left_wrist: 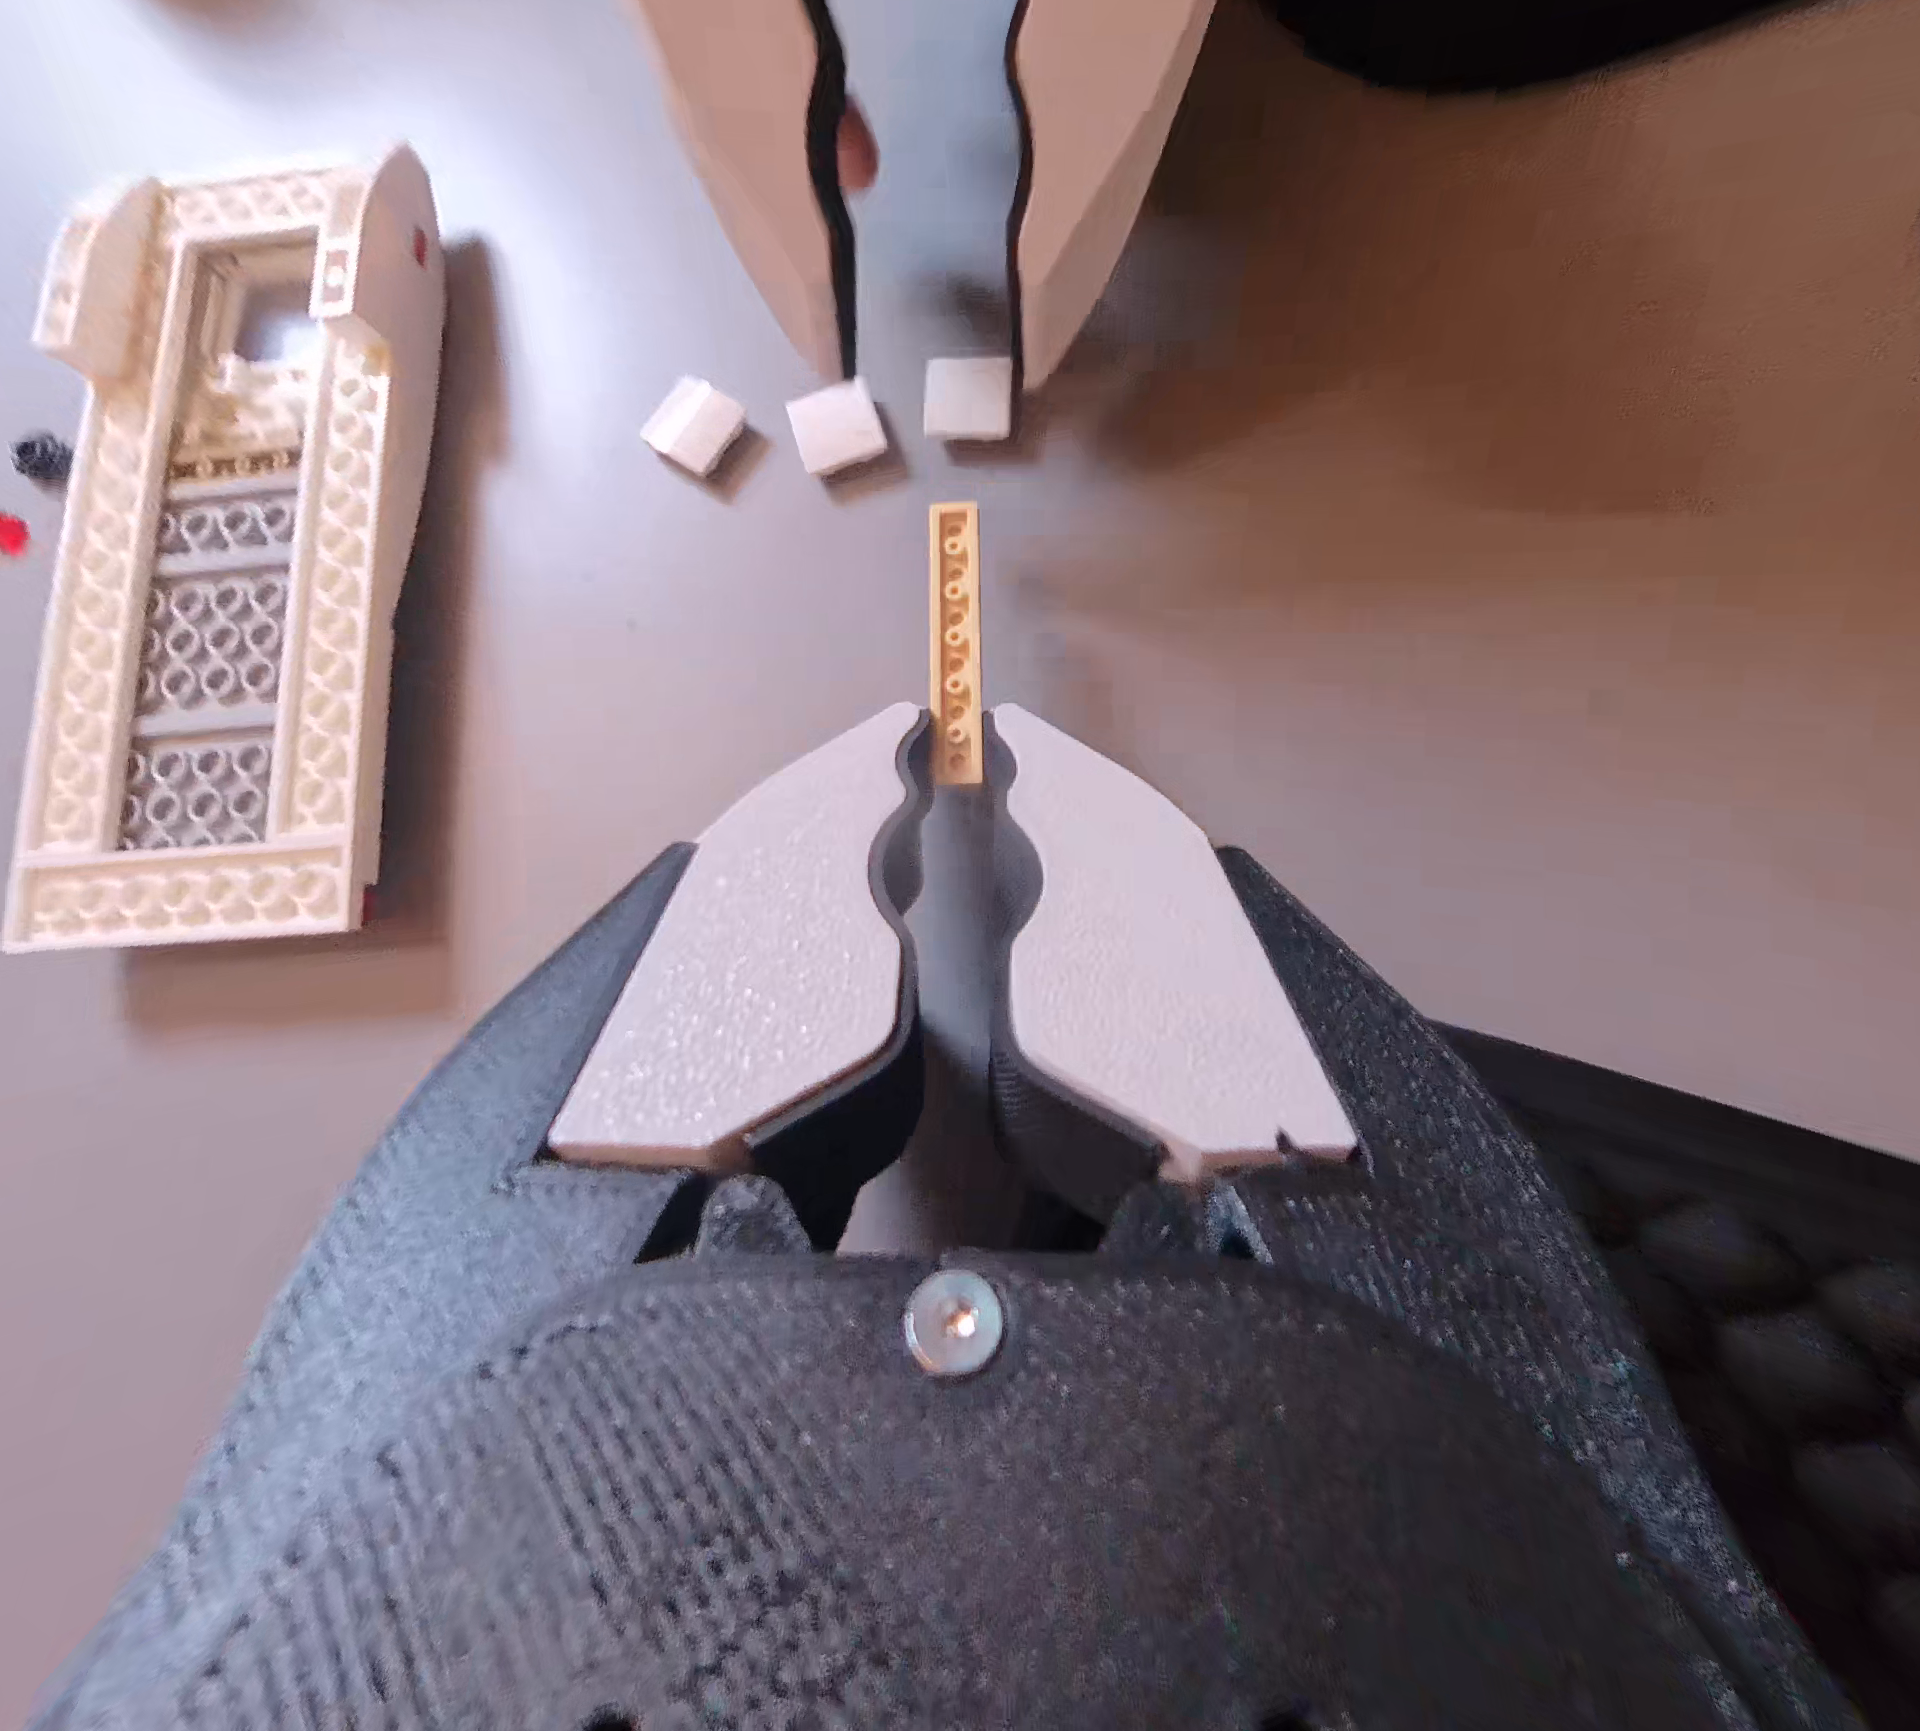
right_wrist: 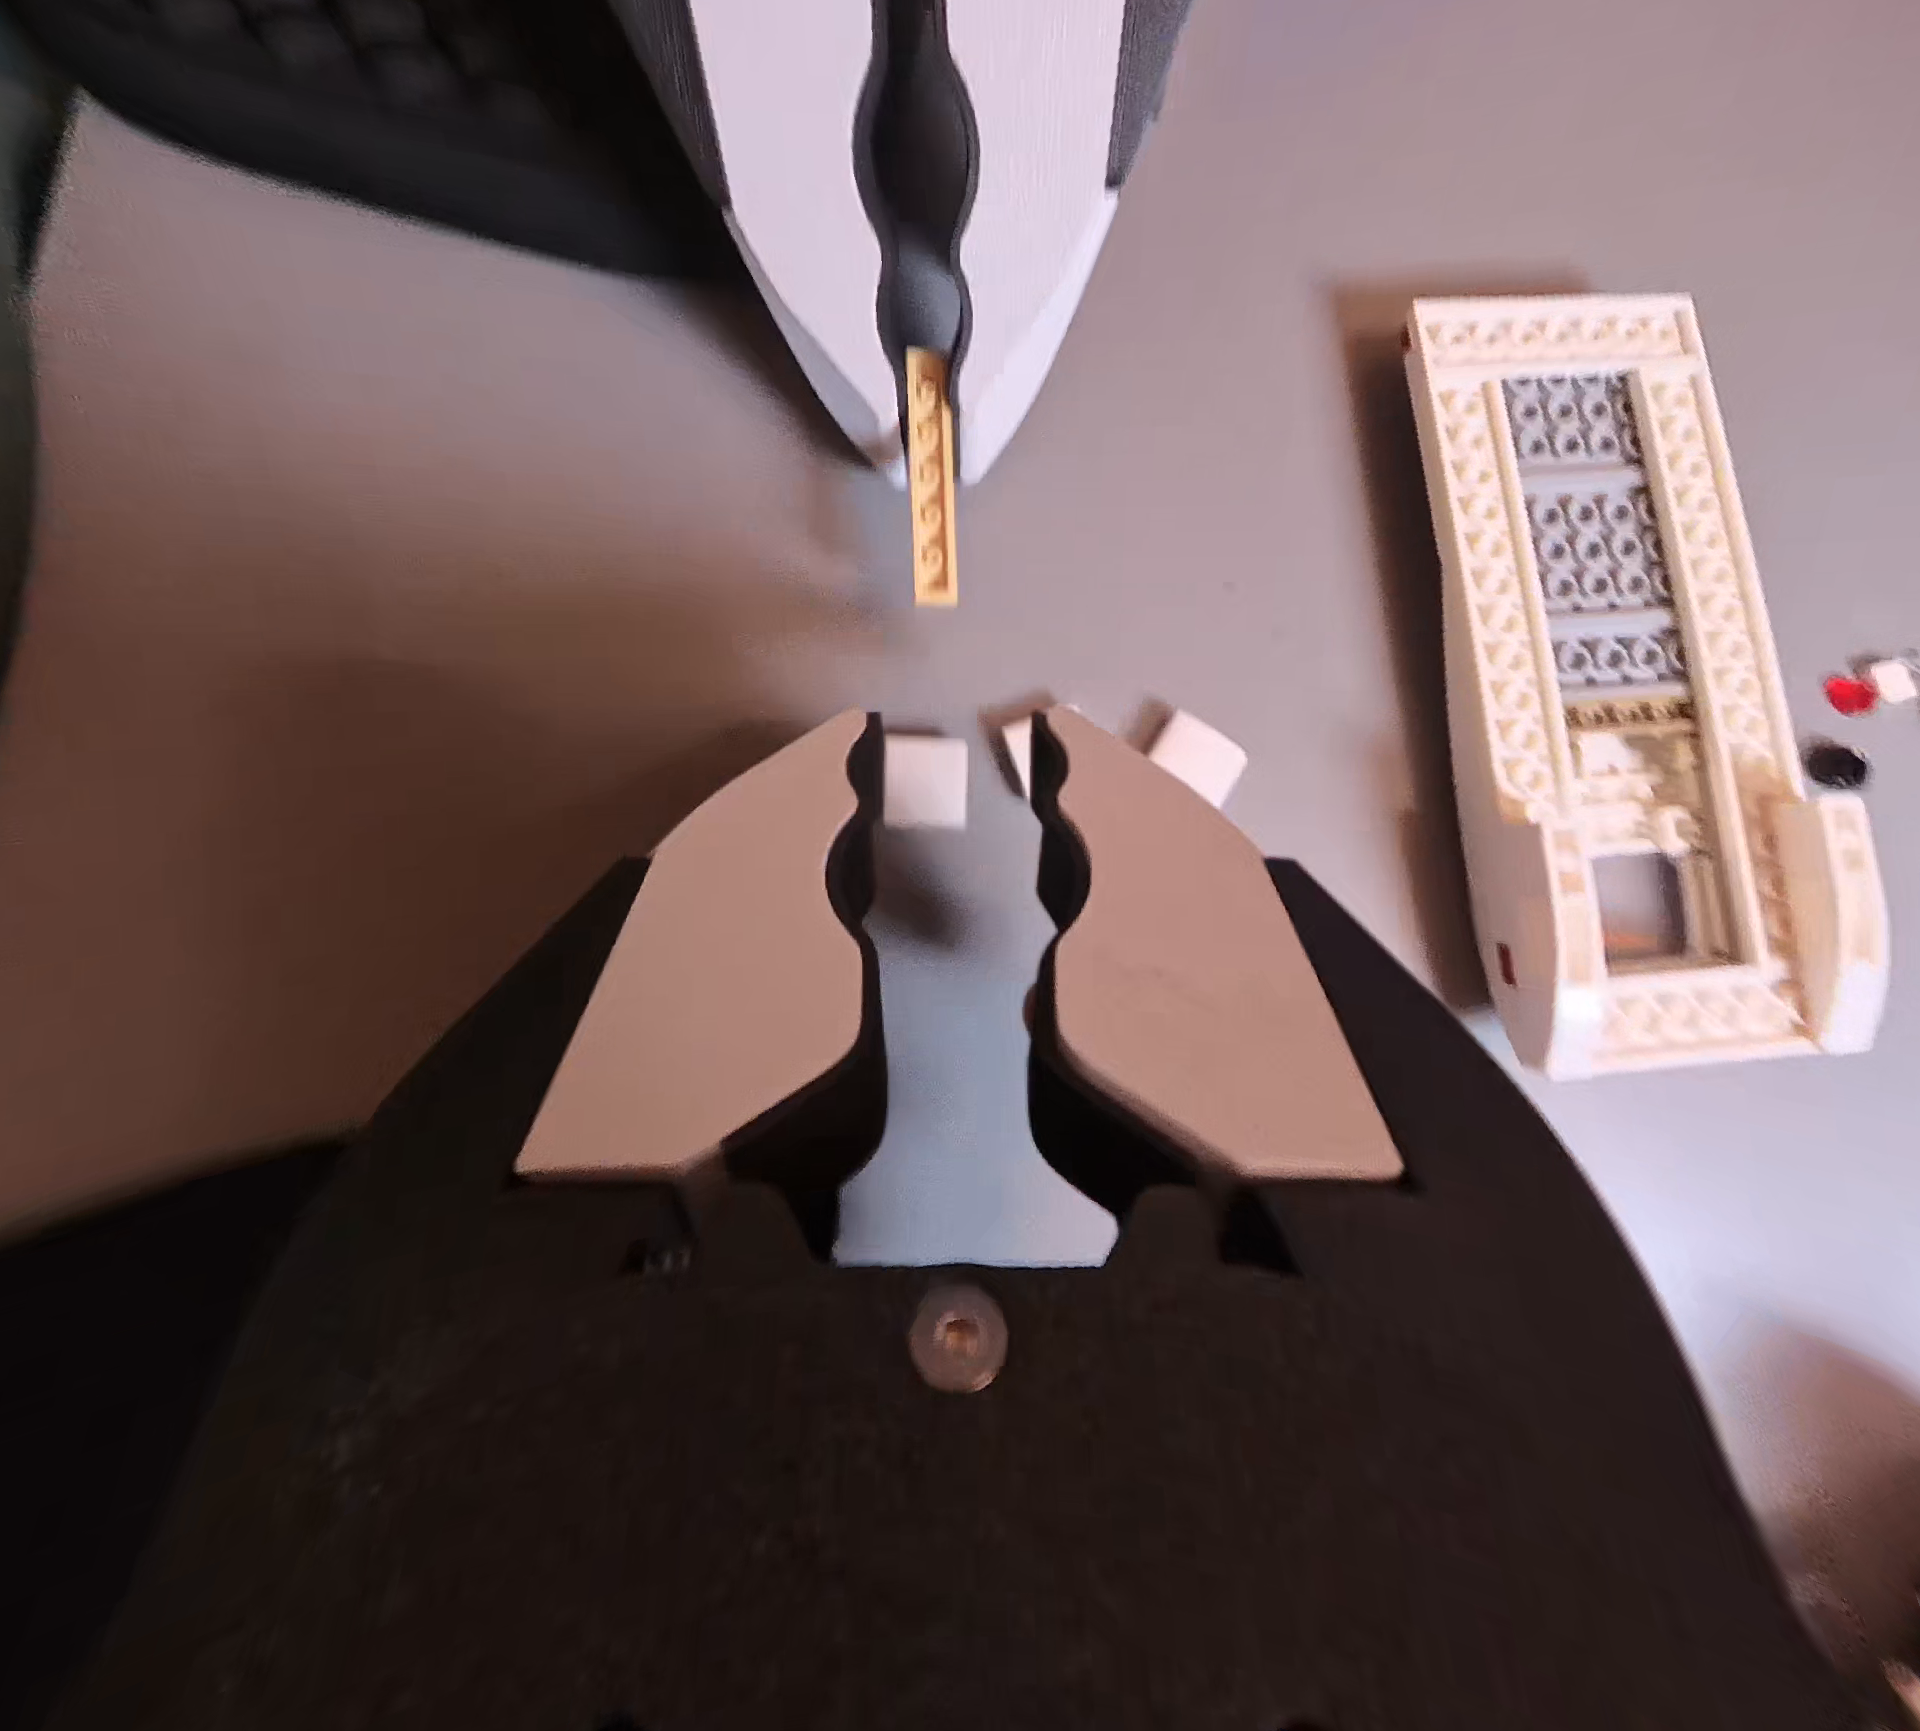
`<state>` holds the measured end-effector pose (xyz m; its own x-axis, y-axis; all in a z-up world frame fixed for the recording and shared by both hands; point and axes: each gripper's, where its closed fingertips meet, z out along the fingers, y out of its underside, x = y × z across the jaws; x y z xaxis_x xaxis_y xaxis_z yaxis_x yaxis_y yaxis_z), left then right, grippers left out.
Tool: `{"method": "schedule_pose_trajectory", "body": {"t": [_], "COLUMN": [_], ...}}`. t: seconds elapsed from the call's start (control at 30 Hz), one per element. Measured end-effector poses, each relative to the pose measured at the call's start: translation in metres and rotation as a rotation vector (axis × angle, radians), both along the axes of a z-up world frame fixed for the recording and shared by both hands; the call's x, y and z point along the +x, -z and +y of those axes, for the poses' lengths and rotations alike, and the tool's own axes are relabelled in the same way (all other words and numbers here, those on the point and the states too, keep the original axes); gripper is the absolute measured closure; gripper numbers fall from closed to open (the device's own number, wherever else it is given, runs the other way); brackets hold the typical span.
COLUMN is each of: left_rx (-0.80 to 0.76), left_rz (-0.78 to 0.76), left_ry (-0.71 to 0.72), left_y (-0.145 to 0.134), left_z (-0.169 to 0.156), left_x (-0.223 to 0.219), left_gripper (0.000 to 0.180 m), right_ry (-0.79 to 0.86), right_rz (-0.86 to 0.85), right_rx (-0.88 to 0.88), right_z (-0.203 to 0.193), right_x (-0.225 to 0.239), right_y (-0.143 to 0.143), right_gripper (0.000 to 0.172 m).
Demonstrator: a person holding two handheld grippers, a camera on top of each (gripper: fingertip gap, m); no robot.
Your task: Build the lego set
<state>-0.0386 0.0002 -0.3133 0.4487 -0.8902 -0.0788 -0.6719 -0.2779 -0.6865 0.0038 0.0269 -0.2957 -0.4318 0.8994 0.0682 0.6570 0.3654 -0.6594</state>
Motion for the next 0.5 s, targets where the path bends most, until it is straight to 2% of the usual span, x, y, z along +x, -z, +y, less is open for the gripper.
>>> {"method": "schedule_pose_trajectory", "body": {"t": [0.07,0.17,0.5], "left_rx": [-0.042,-0.117,-0.234], "left_rz": [0.007,-0.002,-0.05], "left_ry": [-0.034,-0.053,-0.08], "left_y": [0.002,0.002,0.001], "left_z": [0.001,0.001,0.0], "left_x": [-0.001,0.003,0.014], "left_gripper": [0.172,0.172,0.171], "right_ry": [0.001,-0.023,-0.011], "right_rz": [-0.04,-0.072,-0.118], "right_rx": [0.042,0.016,-0.025], "right_z": [0.007,0.002,-0.002], "right_x": [0.008,0.01,0.009], "right_y": [0.004,0.007,0.017], "right_gripper": [0.143,0.14,0.145]}}
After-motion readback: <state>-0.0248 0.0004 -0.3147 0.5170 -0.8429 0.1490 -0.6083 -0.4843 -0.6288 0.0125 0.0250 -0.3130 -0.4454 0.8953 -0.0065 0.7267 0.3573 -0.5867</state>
